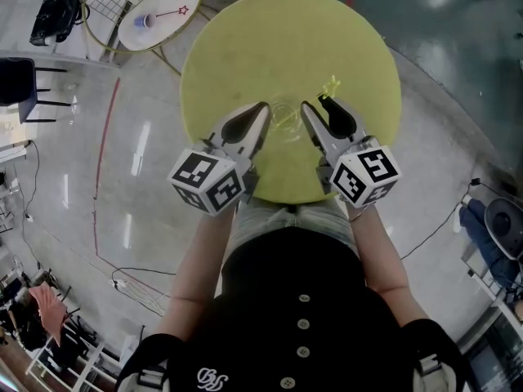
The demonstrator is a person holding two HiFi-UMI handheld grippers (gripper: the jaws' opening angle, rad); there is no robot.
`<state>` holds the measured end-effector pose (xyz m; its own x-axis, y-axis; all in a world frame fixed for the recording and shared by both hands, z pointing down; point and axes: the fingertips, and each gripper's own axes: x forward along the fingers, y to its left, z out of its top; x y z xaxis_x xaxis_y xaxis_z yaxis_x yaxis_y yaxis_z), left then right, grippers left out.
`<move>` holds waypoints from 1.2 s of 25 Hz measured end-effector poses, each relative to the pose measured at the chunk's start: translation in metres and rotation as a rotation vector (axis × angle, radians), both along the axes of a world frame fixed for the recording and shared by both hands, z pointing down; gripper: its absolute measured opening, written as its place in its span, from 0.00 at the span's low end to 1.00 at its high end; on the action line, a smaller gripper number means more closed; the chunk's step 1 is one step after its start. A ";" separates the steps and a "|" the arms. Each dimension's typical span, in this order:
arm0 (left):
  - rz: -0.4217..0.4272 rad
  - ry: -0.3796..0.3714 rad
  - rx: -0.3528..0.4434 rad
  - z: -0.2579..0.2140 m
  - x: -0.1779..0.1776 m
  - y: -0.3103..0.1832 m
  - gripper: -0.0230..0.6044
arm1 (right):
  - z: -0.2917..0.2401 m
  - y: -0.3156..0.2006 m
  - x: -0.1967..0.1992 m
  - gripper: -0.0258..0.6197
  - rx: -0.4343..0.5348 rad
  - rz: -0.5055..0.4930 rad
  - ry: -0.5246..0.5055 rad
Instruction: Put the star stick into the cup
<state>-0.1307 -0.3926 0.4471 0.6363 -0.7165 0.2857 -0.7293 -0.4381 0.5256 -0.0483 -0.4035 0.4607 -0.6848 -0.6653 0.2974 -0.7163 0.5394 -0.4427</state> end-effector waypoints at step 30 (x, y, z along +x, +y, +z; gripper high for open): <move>0.069 0.037 0.180 -0.074 0.038 0.032 0.06 | -0.086 0.036 0.033 0.27 0.148 0.047 -0.110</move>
<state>-0.0926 -0.3606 0.3733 0.6932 -0.7085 0.1326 -0.6763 -0.5756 0.4597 -0.0149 -0.3676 0.3748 -0.6747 -0.7283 0.1195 -0.6942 0.5712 -0.4379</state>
